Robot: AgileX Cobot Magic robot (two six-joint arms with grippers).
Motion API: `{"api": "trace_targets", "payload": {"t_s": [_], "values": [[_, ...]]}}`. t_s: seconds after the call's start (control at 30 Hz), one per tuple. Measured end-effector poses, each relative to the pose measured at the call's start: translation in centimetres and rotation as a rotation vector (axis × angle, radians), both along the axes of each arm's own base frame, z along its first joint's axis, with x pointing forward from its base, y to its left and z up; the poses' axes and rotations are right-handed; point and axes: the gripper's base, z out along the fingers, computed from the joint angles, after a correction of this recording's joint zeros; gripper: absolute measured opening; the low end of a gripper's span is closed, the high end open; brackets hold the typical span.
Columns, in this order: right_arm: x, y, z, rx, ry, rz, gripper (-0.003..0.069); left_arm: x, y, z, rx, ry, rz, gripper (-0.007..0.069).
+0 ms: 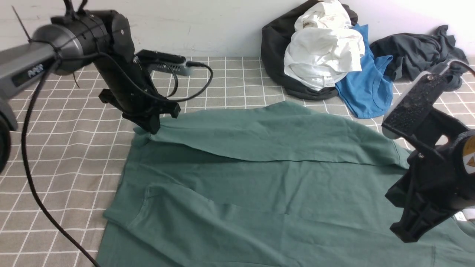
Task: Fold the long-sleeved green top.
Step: Use the left arm to drag and drop the cuff onto the cuff closest to the left arm
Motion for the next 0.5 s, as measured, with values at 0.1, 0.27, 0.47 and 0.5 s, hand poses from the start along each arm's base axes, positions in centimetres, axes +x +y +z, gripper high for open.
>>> {"api": "trace_targets", "payload": {"t_s": [0.1, 0.27, 0.47, 0.5], "values": [[0.0, -0.1, 0.0, -0.006, 0.006, -0.001, -0.0014, -2.6, 0.4, 1.1, -0.002, 0.036, 0.018, 0.0006], [-0.2, -0.2, -0.1, -0.017, 0.026, -0.006, -0.0014, -7.8, 1.0, 1.2, -0.002, 0.092, 0.026, 0.0006], [-0.4, 0.0, -0.2, 0.019, 0.055, -0.030, -0.0014, -15.9, 1.0, -0.6, 0.001, 0.090, 0.002, 0.0006], [-0.4, 0.1, -0.2, 0.025, 0.058, -0.031, -0.0014, -16.2, 1.0, -0.8, 0.001, 0.088, 0.002, 0.0006]]}}
